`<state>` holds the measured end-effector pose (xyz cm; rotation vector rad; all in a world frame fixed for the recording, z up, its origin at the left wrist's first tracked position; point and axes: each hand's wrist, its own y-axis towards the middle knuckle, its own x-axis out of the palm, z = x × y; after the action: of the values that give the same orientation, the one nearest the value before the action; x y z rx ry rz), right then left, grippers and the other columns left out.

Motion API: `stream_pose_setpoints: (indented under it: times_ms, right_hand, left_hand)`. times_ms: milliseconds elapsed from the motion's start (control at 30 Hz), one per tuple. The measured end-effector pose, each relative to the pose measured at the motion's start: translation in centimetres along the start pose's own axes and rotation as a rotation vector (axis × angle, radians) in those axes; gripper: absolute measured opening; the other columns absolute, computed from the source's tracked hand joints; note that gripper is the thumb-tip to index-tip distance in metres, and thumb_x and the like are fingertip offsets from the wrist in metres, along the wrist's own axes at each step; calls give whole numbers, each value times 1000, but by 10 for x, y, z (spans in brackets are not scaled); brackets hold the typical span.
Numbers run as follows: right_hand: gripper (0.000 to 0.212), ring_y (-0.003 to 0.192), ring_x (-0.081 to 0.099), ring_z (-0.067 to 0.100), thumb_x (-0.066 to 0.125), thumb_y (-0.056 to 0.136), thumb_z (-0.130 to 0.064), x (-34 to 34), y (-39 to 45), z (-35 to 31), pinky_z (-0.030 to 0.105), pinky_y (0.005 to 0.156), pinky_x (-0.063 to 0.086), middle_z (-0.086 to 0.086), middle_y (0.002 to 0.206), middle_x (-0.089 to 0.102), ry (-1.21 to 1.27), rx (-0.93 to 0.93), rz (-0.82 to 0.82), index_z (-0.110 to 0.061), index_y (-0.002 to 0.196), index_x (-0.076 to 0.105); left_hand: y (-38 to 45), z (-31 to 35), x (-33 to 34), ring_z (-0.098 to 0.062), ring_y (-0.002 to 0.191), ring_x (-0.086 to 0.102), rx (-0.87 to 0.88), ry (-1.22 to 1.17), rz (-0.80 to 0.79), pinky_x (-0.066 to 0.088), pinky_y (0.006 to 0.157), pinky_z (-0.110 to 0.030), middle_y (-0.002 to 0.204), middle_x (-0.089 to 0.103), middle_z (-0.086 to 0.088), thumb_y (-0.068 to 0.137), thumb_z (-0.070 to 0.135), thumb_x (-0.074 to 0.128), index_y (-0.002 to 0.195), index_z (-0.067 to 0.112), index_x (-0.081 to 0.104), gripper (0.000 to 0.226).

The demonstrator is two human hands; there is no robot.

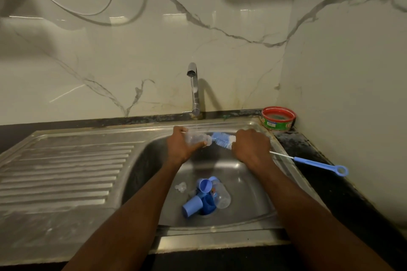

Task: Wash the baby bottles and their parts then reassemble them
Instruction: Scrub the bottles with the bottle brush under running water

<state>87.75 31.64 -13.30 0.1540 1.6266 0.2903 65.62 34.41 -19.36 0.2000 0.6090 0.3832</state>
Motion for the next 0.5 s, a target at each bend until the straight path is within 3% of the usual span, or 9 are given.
stream_pose_setpoints:
  times_ms: [167, 267, 400, 500]
  right_hand:
    - [24, 96, 69, 25, 61, 91, -35, -7, 3, 4, 30, 66, 39, 4, 107, 69, 52, 62, 136, -22, 110, 70]
    - [26, 93, 68, 27, 58, 95, -41, -10, 3, -3, 32, 64, 40, 5, 108, 67, 117, 16, 300, -24, 114, 65]
    - [26, 91, 68, 25, 54, 99, -40, -3, -2, -27, 32, 62, 39, 4, 110, 66, 54, -165, 254, -27, 120, 60]
    - [24, 90, 67, 24, 56, 99, -37, 3, 5, -41, 32, 63, 40, 3, 108, 68, 70, -147, 206, -26, 119, 64]
  left_hand:
    - [7, 0, 8, -11, 100, 65, 5, -144, 42, 56, 86, -30, 117, 70, 1, 67, 37, 93, 127, 17, 62, 70]
    - [8, -2, 9, -10, 111, 63, 41, -235, -23, 55, 89, -28, 128, 66, 6, 76, 36, 88, 137, 25, 57, 69]
    - [9, -12, 12, -11, 110, 64, 25, -220, -37, 57, 94, -35, 125, 67, 3, 75, 30, 89, 130, 24, 58, 63]
    - [6, -12, 13, -8, 108, 66, 108, -167, -105, 57, 95, -35, 119, 71, 5, 75, 33, 89, 125, 22, 64, 58]
